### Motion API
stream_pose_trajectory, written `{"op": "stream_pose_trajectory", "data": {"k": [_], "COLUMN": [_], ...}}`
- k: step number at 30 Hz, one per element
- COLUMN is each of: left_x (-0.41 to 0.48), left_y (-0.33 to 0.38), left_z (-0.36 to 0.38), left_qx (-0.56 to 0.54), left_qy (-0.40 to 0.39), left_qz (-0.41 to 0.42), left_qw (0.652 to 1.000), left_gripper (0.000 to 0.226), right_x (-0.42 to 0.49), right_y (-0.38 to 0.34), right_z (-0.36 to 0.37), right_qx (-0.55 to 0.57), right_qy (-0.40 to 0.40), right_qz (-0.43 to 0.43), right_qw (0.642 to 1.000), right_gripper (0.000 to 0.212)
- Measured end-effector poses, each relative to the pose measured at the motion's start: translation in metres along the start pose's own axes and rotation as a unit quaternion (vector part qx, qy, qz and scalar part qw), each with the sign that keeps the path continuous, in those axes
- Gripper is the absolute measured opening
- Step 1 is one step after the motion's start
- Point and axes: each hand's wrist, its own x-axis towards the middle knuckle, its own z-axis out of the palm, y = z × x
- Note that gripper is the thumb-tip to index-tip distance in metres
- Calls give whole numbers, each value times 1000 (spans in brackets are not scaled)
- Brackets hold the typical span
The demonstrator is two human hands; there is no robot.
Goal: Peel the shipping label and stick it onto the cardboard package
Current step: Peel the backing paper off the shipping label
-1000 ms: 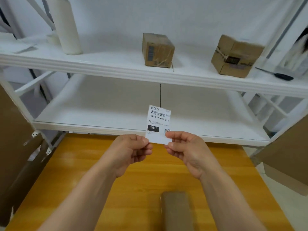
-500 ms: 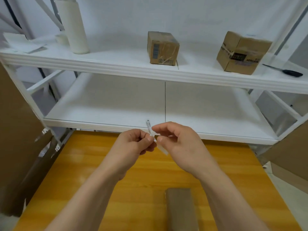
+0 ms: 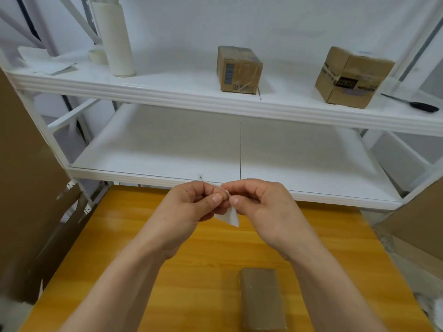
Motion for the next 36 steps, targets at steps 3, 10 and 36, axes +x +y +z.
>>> {"op": "stream_pose_trajectory", "data": {"k": [3, 10, 36], "left_x": [0, 0, 5], "left_y": [1, 1, -1], "left_z": [0, 1, 2], "left_qx": [-4, -34, -14], "left_qy": [-4, -21, -9], "left_qz": [3, 10, 24], "left_qw": [1000, 999, 1000], "left_gripper": [15, 39, 9], "right_x": [-2, -6, 1], "right_y": [-1, -4, 2], "right_z": [-1, -3, 0], "right_qx": [1, -31, 29], "right_qy": [4, 8, 35], "right_qz": [-4, -23, 3], "right_qw": [1000, 999, 999], "right_gripper": [27, 29, 10]}}
